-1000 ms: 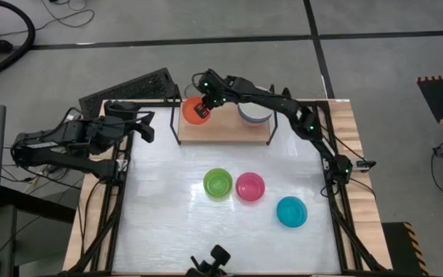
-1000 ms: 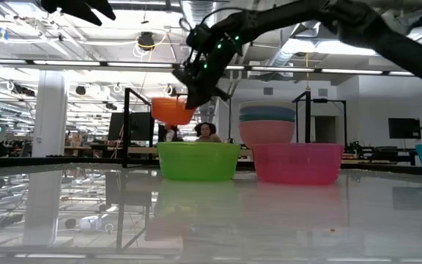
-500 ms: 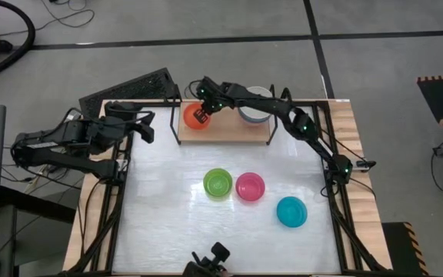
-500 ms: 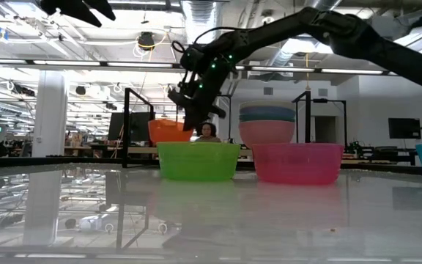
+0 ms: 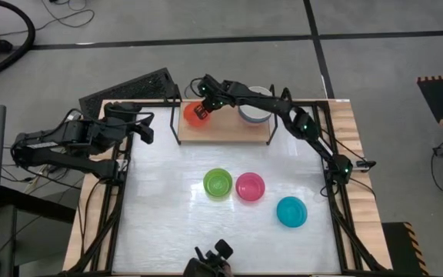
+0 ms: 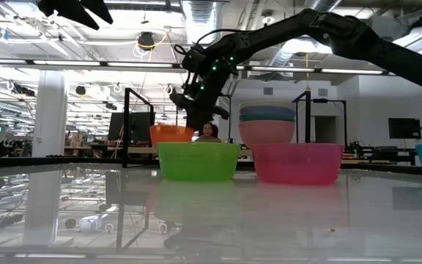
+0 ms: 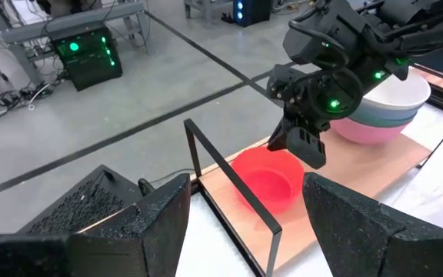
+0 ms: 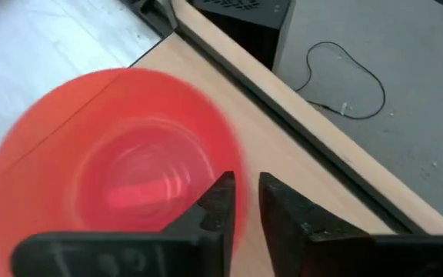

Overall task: Place and stack bowls onto a shelf
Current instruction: Put the orange bowl on the shelf, then stack the light pink bowl into the orange bowl on the shelf

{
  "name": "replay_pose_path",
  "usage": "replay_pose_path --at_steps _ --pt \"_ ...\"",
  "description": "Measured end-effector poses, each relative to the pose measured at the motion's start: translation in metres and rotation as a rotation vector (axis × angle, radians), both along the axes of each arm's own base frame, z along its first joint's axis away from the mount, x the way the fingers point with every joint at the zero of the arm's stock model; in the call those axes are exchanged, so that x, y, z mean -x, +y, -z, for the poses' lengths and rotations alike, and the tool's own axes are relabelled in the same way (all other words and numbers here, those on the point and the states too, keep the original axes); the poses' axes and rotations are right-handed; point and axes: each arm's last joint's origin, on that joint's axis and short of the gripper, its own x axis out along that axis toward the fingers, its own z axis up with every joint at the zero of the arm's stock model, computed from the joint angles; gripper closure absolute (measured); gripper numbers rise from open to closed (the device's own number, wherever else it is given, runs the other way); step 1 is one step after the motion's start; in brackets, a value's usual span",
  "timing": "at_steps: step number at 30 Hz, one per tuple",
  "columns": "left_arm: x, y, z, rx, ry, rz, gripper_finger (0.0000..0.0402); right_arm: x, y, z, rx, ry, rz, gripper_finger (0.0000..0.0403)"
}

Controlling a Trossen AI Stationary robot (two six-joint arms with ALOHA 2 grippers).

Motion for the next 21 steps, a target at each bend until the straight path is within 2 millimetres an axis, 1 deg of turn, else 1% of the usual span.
replay_pose_path --at_steps 4,7,11,14,17,19,21 --pt "0.000 0.000 0.000 0.001 0.000 0.001 0.0163 0.000 0.000 0.000 -0.007 -0.003 -0.006 0.0289" --pt "0.000 0.000 0.000 0.001 -0.001 0.002 0.0163 -0.001 0.001 -0.003 -0.018 -0.017 -0.038 0.0261" --pt "0.000 0.000 0.000 0.002 0.002 0.008 0.0163 0.002 0.003 -0.022 0.005 -0.061 -0.042 0.0212" --pt "0.000 0.000 0.000 0.001 0.004 0.010 0.0163 0.010 0.003 -0.047 0.036 -0.111 -0.037 0.0185" --pt "0.000 0.000 0.000 0.002 0.004 0.012 0.0163 0.024 0.003 -0.079 0.071 -0.149 -0.036 0.0174" --pt "-0.001 -0.001 0.000 0.012 0.005 0.029 0.0163 0.036 0.008 -0.105 0.097 -0.182 -0.061 0.0175" --pt "-0.001 -0.001 0.001 0.029 0.015 0.070 0.0163 0.055 0.017 -0.135 0.116 -0.192 -0.104 0.0178"
